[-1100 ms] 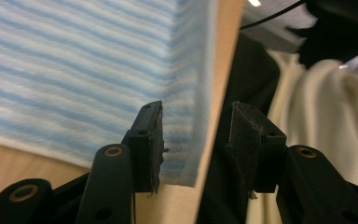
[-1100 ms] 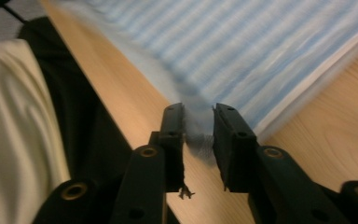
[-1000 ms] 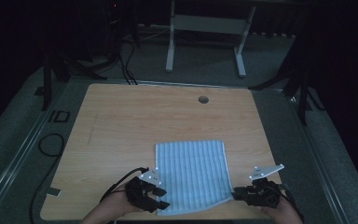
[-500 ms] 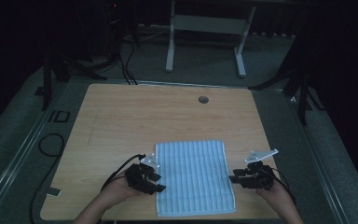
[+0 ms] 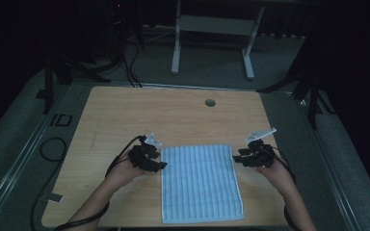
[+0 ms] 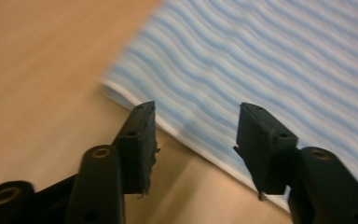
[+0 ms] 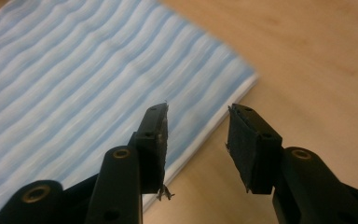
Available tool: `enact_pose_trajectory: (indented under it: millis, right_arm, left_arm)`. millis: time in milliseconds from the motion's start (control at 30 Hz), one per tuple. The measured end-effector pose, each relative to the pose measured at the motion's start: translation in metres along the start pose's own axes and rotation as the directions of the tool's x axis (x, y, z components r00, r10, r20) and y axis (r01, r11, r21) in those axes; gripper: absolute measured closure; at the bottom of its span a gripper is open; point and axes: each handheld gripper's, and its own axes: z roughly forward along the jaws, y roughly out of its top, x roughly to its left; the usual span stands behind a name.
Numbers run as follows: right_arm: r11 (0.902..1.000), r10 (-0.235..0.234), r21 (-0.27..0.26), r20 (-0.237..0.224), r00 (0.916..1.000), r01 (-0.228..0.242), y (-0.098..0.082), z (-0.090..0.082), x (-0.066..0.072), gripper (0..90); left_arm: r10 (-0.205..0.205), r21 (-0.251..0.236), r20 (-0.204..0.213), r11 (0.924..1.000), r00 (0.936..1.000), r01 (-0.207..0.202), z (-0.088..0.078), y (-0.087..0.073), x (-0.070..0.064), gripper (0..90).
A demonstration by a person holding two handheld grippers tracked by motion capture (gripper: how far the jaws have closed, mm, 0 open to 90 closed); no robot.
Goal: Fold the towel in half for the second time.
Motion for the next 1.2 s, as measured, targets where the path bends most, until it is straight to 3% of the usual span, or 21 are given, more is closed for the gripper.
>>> enact_pose_trajectory:
  millis: [33,167,267,367,433,567,667,733,867,933,1000,1100,1200]
  right_arm:
    - [1.0000,0.004,0.002,0.008,1.0000,-0.004,0.008,0.005,-0.010,55.2]
    - [0.9997,0.023,0.012,0.022,0.9995,-0.023,0.019,0.012,-0.025,52.9]
    - [0.9989,0.039,0.024,0.008,0.9992,-0.039,0.026,0.017,-0.033,51.5]
    - [0.9969,0.067,0.040,0.010,0.9977,-0.067,0.036,0.028,-0.042,50.7]
    - [0.9957,0.080,0.047,0.000,0.9968,-0.080,0.040,0.035,-0.046,49.1]
    - [0.9907,0.113,0.077,-0.004,0.9936,-0.112,0.043,0.047,-0.052,49.1]
    - [0.9847,0.138,0.109,-0.017,0.9902,-0.136,0.044,0.059,-0.057,49.8]
    - [0.9793,0.149,0.142,-0.027,0.9884,-0.144,0.044,0.070,-0.057,51.9]
    - [0.9785,0.141,0.158,-0.042,0.9892,-0.133,0.044,0.076,-0.056,52.1]
    - [0.9738,0.135,0.191,-0.050,0.9896,-0.123,0.044,0.086,-0.052,58.9]
    - [0.9745,0.112,0.201,-0.055,0.9922,-0.099,0.044,0.090,-0.050,66.9]
    - [0.9749,0.093,0.206,-0.030,0.9952,-0.085,0.047,0.089,-0.048,83.3]
    - [0.9772,0.113,0.181,-0.004,0.9936,-0.110,0.053,0.085,-0.051,85.9]
  left_arm:
    - [-0.013,-0.020,-0.020,0.9997,0.9997,0.012,0.001,0.004,0.009,45.5]
    - [-0.053,-0.004,-0.031,0.9986,0.9981,0.053,0.008,0.011,0.025,42.0]
    - [-0.059,0.004,-0.015,0.9983,0.9982,0.059,0.012,0.014,0.031,42.0]
    - [-0.072,0.023,-0.019,0.9971,0.9972,0.073,0.023,0.018,0.038,42.0]
    - [-0.059,0.038,-0.029,0.9975,0.9978,0.060,0.029,0.020,0.040,42.0]
    - [-0.066,0.041,-0.018,0.9969,0.9976,0.067,0.035,0.021,0.044,42.1]
    - [-0.094,0.032,0.002,0.9951,0.9956,0.094,0.039,0.021,0.050,43.3]
    - [-0.103,0.041,0.015,0.9939,0.9946,0.102,0.042,0.020,0.052,46.4]
    - [-0.070,0.076,0.030,0.9948,0.9971,0.068,0.052,0.022,0.050,50.3]
    - [-0.057,0.088,0.026,0.9946,0.9980,0.055,0.056,0.023,0.048,59.1]
    - [-0.018,0.093,0.004,0.9955,0.9998,0.017,0.059,0.023,0.045,66.1]
    - [-0.030,0.052,-0.008,0.9982,0.9995,0.030,0.058,0.026,0.046,85.3]
    - [-0.039,0.044,-0.041,0.9982,0.9984,0.040,0.057,0.033,0.048,86.9]
